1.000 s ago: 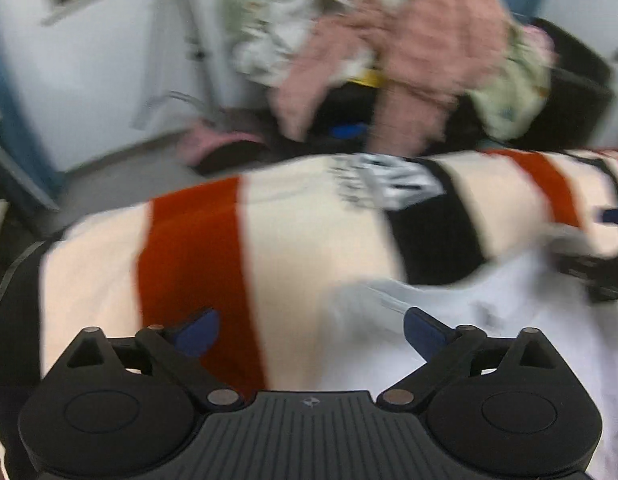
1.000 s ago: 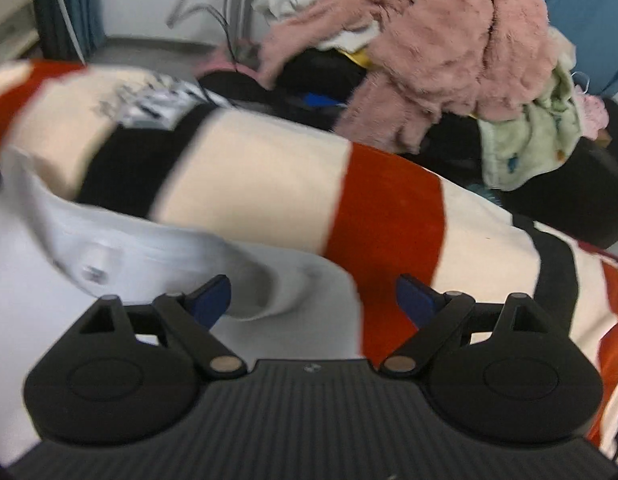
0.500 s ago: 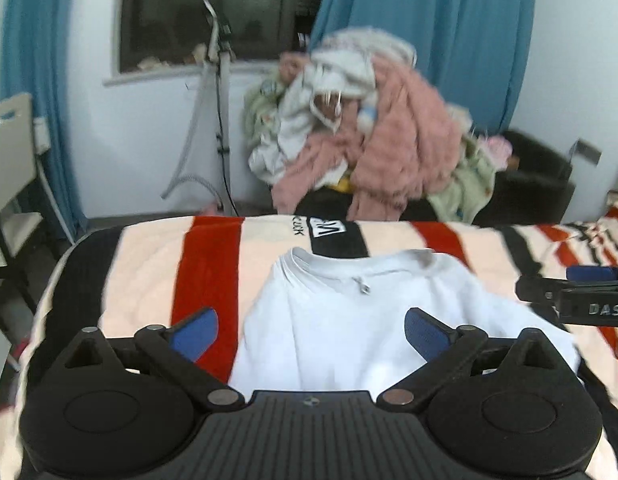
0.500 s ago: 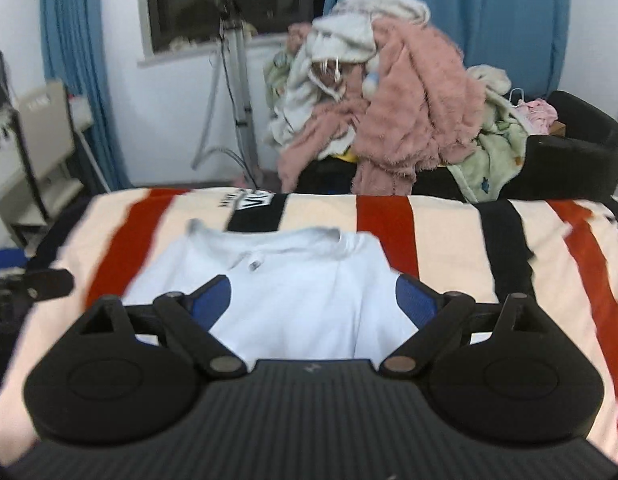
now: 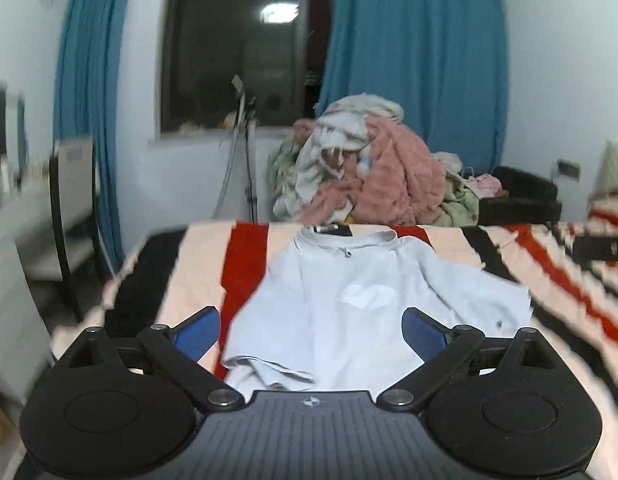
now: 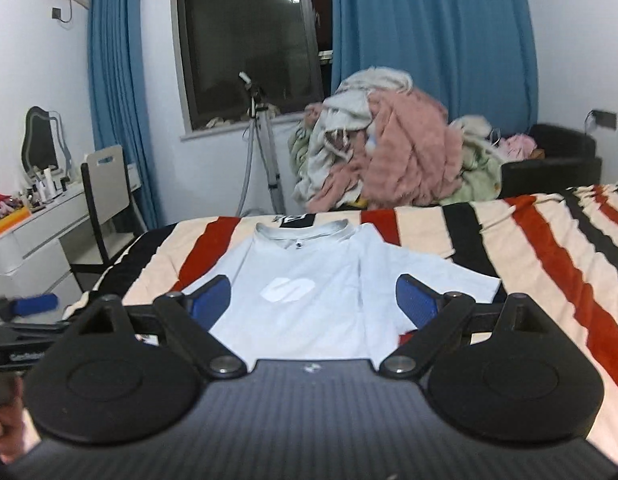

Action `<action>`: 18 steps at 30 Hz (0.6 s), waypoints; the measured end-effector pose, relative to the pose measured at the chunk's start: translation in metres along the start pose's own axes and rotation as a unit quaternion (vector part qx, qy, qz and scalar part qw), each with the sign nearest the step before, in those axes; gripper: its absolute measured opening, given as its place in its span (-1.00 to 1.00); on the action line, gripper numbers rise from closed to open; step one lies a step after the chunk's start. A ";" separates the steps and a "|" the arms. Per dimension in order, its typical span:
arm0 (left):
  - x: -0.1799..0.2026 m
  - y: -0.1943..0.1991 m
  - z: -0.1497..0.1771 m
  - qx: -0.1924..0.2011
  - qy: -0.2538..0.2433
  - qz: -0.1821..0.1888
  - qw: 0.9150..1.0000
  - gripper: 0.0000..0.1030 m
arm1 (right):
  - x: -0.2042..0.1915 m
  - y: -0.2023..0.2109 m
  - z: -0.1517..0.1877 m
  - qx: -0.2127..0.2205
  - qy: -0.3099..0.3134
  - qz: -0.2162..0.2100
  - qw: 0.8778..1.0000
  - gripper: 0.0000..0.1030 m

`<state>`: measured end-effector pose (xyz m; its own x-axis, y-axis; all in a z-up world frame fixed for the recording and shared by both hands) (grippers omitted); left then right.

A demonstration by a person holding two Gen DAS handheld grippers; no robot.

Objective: Fold clothes
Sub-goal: 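Lower the T-shirt flat onto the bed with both grippers and release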

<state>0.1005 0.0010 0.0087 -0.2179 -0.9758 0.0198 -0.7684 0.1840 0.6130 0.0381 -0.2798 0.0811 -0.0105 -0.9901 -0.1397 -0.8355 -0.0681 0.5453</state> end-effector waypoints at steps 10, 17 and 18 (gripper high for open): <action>-0.004 0.007 0.049 -0.004 0.058 0.012 0.998 0.91 | 0.036 -0.025 0.053 0.008 -0.036 -0.029 0.999 0.76; -0.010 -0.020 0.047 -0.021 0.062 0.005 0.998 0.91 | 0.029 -0.042 0.056 0.010 -0.030 -0.023 0.999 0.76; -0.011 -0.024 0.047 -0.024 0.066 0.007 0.997 0.91 | 0.029 -0.044 0.057 0.006 -0.031 -0.024 0.999 0.76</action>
<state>0.0929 0.0131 -0.0430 -0.1442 -0.9809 0.1304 -0.7356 0.1944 0.6489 0.0435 -0.2981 0.0059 -0.0037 -0.9761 -0.2172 -0.8419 -0.1141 0.5274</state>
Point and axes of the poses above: each gripper's, at about its wrist camera, not at the fingertips, and y roughly against the way its jaws point, x to its right, z to its underside, the point moved 1 cm from there along -y, roughly the way its jaws point, and after that the axes turned 14 degrees about -x, right-handed, at the moved point
